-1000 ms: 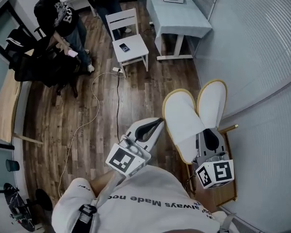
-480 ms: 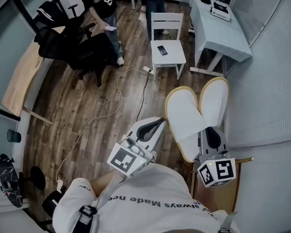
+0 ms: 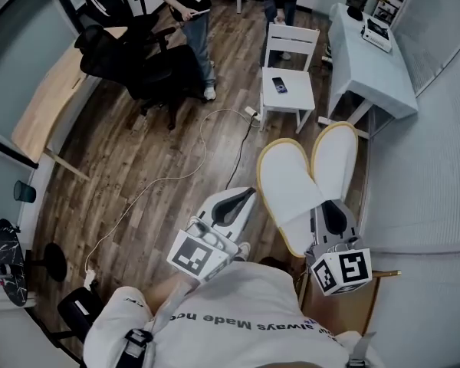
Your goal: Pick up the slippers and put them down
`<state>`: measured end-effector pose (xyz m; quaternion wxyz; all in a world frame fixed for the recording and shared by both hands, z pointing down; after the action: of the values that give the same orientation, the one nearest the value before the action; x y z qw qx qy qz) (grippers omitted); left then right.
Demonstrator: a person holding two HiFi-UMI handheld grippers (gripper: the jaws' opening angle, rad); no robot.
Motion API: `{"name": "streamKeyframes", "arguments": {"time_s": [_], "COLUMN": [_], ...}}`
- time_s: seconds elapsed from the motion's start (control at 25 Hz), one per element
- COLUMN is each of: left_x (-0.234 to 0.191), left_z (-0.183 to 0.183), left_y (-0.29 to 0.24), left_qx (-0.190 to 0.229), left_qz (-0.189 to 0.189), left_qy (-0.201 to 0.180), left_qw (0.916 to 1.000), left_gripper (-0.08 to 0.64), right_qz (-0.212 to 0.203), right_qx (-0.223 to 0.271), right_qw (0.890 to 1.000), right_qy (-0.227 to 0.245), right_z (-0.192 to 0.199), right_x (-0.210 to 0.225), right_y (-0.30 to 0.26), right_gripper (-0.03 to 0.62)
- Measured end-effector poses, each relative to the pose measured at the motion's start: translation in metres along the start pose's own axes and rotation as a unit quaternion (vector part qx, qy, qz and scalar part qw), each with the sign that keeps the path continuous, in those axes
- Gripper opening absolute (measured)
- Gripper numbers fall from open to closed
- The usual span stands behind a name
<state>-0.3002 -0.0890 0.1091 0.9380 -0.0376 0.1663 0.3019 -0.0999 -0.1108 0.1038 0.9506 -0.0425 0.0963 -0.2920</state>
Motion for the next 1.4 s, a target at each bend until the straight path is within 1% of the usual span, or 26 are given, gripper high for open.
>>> {"name": "streamKeyframes", "arguments": {"time_s": [0.16,0.36,0.52,0.76,0.96,1.24,1.4], "left_x": [0.008,0.029,0.051,0.074,0.082,0.078,0.075], "left_z": [0.001,0.003,0.010,0.014,0.021,0.035,0.040], "left_y": [-0.007,-0.030,-0.048,-0.080,-0.092,-0.111,-0.119], "left_qx": [0.006,0.006,-0.005,0.004,0.000,-0.012,-0.021], "left_qz": [-0.004,-0.003,0.008,0.028,0.041,0.037,0.036], "left_qy": [0.000,0.001,-0.001,-0.001,0.001,0.002,0.001], "left_qw": [1.0000,1.0000,1.0000,0.9996,0.9991,0.9992,0.9991], "left_gripper": [0.012,0.011,0.011,0.011,0.011,0.011,0.011], "right_qz": [-0.005,0.002,0.020,0.040,0.051,0.046,0.050], "right_qx": [0.005,0.003,0.004,-0.001,-0.009,-0.021,-0.035], "right_qw": [1.000,1.000,1.000,0.999,0.999,0.999,0.998], "right_qy": [0.004,0.005,0.004,-0.003,-0.012,-0.015,-0.027], "right_z": [0.002,0.003,0.005,0.014,0.021,0.040,0.049], "right_x": [0.013,0.045,0.069,0.098,0.112,0.125,0.131], "right_y": [0.004,0.021,0.044,0.064,0.070,0.064,0.060], "right_gripper": [0.023,0.023,0.023,0.023,0.023,0.023,0.023]}}
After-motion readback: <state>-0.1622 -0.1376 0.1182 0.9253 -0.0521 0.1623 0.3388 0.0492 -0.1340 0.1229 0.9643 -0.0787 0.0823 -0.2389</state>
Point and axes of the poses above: the fingertips, and each gripper's own axes: y backward along the fingers, x to its right, z out of its underside, the point moved 6 cm from there along y, backward along the fingers, and after that the axes turned 14 degrees about y, right-handed, at the moved point
